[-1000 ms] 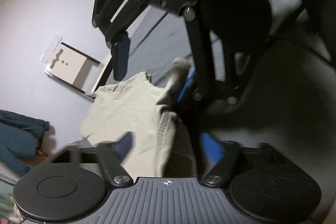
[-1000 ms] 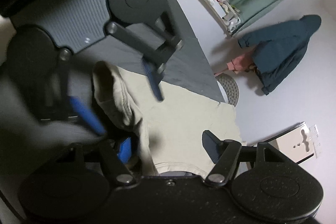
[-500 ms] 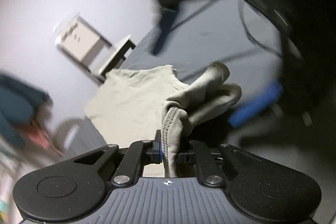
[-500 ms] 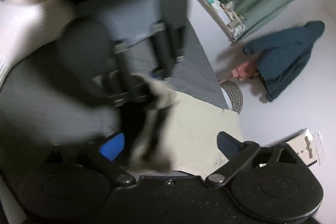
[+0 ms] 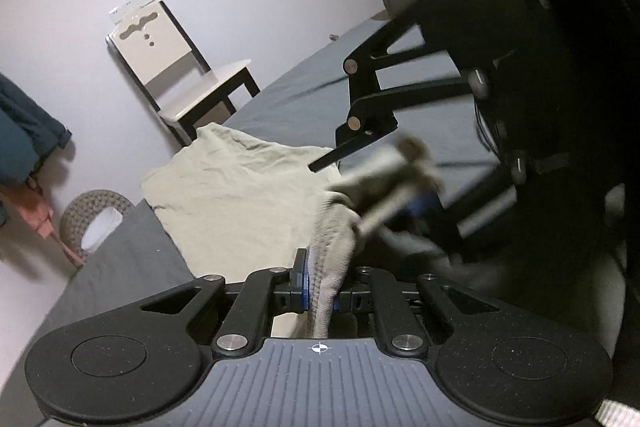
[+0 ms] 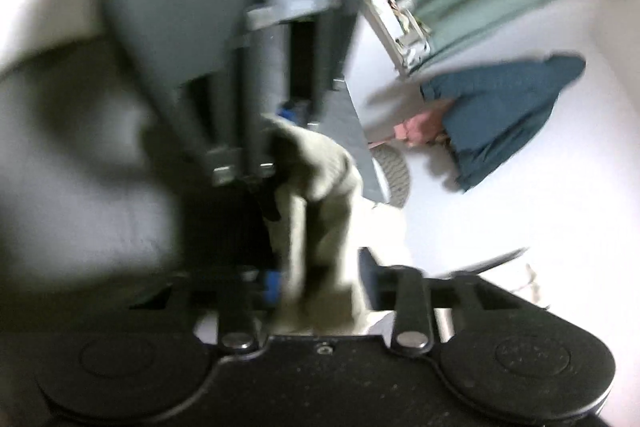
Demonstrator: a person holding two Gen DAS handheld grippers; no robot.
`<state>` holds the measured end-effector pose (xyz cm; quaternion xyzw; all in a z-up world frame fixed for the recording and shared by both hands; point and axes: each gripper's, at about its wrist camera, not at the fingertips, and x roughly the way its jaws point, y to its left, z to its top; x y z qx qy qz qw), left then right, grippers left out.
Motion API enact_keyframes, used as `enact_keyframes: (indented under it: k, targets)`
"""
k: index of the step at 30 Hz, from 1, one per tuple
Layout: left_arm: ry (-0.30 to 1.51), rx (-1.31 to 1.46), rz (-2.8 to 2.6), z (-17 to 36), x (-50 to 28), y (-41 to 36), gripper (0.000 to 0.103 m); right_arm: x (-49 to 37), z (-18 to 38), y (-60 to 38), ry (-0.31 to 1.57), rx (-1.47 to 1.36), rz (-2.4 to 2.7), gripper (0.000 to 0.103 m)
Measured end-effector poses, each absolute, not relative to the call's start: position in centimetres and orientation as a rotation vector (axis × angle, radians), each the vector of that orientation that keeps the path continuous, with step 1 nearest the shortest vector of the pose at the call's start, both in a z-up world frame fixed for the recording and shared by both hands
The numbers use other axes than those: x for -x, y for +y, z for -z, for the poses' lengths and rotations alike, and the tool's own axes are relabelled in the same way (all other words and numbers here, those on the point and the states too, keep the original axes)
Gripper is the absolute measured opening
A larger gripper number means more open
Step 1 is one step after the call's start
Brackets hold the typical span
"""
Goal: Fold clothes
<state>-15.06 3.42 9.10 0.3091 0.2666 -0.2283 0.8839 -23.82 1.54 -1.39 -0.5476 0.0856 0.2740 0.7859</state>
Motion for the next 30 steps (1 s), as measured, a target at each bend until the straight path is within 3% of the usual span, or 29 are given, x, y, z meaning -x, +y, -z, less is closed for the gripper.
enact_keyframes:
  k: [3, 6, 8, 9, 10, 17, 23, 24, 25, 27, 30]
  targets:
    - [0.513, -0.763, 0.432, -8.6, 16.1, 2.7, 0.011, 23.6, 0.0, 0.8, 0.211, 1.088, -0.637, 0.020]
    - [0.388, -0.980, 0.397, -7.3, 18.1, 1.6, 0.025, 23.4, -0.8, 0.3, 0.237, 1.027, -0.687, 0.014]
    - [0.277, -1.187, 0.375, -5.4, 19.6, 0.8, 0.050, 23.6, -1.0, -0.1, 0.254, 0.998, -0.715, 0.012]
    - [0.226, -1.264, 0.368, -4.5, 20.1, 0.4, 0.075, 23.5, -1.1, -0.2, 0.266, 0.975, -0.730, 0.012]
    - [0.170, -1.327, 0.364, -3.6, 20.7, 0.2, 0.090, 23.4, -1.3, -0.3, 0.274, 0.955, -0.743, 0.012]
    - [0.142, -1.403, 0.367, -1.4, 21.5, -0.6, 0.091, 21.8, -3.3, -2.0, 0.326, 0.768, -0.747, 0.011]
    - [0.196, -1.272, 0.283, -2.3, 19.5, -0.5, 0.090, 20.3, -5.3, -3.8, 0.366, 0.582, -0.777, 0.011]
    - [0.197, -1.254, 0.277, -2.5, 19.2, -0.3, 0.083, 20.3, -5.5, -4.2, 0.372, 0.561, -0.776, 0.011]
    - [0.198, -1.237, 0.281, -2.9, 19.1, -0.2, 0.067, 20.3, -5.6, -4.6, 0.378, 0.549, -0.774, 0.011]
    - [0.187, -1.219, 0.285, -3.5, 18.8, 0.0, 0.054, 19.8, -5.4, -5.0, 0.391, 0.546, -0.766, 0.011]
    - [0.110, -1.233, 0.283, -4.1, 18.8, 0.5, 0.054, 19.0, -4.8, -4.9, 0.413, 0.568, -0.763, 0.011]
